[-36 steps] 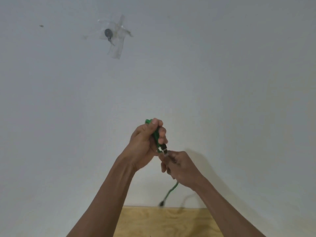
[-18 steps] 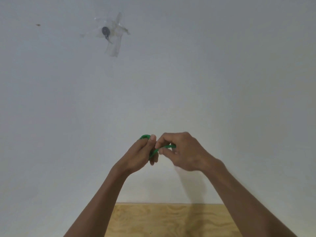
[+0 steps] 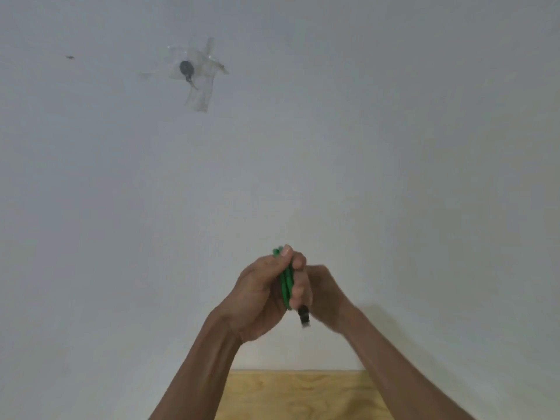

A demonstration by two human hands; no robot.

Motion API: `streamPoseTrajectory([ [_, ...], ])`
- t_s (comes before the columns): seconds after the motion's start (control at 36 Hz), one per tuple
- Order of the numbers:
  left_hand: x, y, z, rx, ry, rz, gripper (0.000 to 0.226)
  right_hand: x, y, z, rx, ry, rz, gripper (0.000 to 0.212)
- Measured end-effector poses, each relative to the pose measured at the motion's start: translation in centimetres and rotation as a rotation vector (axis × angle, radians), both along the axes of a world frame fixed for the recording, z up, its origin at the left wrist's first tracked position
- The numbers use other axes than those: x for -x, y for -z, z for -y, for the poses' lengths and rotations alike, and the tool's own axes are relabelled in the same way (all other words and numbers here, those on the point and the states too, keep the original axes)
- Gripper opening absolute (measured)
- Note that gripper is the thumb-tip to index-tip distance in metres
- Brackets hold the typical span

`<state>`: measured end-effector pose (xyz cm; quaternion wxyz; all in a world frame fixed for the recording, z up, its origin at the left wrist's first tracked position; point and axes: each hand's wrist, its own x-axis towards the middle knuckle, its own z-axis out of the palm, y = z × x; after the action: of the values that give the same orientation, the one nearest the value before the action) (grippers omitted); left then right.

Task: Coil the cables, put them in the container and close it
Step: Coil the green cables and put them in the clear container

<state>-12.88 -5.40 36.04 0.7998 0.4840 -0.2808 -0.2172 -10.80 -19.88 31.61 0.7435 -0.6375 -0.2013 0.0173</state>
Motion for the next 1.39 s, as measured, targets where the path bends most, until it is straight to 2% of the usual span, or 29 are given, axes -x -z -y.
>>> streamPoseTrajectory([
  [0.08,-1.0,-1.1,-0.3,-0.008,-0.143,0.079,0.026,1.6,2.2,-1.3,0.177,0.126,-0.043,0.035],
  [0.17,-2.6,-1.7,-1.3,-0.164,-0.344,0.224,0.029,3.2,3.6,-1.7,0.245,0.131,-0.042,0.022],
  [0.28,-3.8,-1.2,-2.8,-0.423,-0.515,0.366,0.037,4.5,3.1,-1.4,0.454,0.201,0.114,0.021],
  [0.39,-3.4,0.3,-2.8,-0.699,-0.504,0.473,0.046,4.3,-0.5,0.2,0.926,0.320,0.430,0.021],
  [0.47,-2.6,1.0,-2.9,-0.760,-0.369,0.421,0.051,3.0,-3.8,2.0,1.074,0.372,0.543,0.018],
  [0.53,-1.9,1.2,-2.9,-0.688,-0.229,0.263,0.052,1.9,-5.2,3.1,0.976,0.337,0.509,0.015],
  [0.61,-0.9,1.1,-2.9,-0.533,-0.080,0.062,0.055,0.8,-5.5,3.7,0.564,0.222,0.294,0.015],
  [0.67,-0.7,1.1,-2.8,-0.389,-0.020,-0.030,0.059,0.4,-4.6,3.5,0.361,0.157,0.212,0.014],
  [0.72,-0.8,1.2,-2.5,-0.252,0.061,-0.103,0.061,0.5,-3.3,2.6,0.199,0.036,0.128,0.010],
  [0.78,-1.0,1.2,-2.2,-0.127,0.179,-0.148,0.062,0.9,-2.0,1.4,0.021,-0.083,0.016,0.014],
  [0.86,-1.2,1.3,-2.3,-0.074,0.237,-0.137,0.061,1.8,-1.1,0.2,-0.140,-0.085,-0.065,0.027],
  [1.0,-1.4,1.0,-2.2,-0.293,-0.093,-0.044,0.065,2.0,-1.2,-0.8,-0.063,0.190,0.053,0.014],
  [1.17,-1.2,0.6,0.0,-0.305,-0.501,-0.064,0.062,1.5,-1.4,-1.7,0.006,0.333,0.102,0.016],
  [1.22,-1.3,1.0,0.7,-0.303,-0.642,-0.022,0.069,1.3,-1.5,-1.7,0.044,0.376,0.110,0.017],
  [1.28,-1.6,1.5,0.7,-0.383,-0.786,0.063,0.071,1.1,-1.6,-1.4,0.062,0.396,0.118,0.017],
  [1.39,-1.9,2.0,0.3,-0.471,-0.841,0.178,0.064,1.1,-1.6,-1.1,0.100,0.392,0.114,0.016],
])
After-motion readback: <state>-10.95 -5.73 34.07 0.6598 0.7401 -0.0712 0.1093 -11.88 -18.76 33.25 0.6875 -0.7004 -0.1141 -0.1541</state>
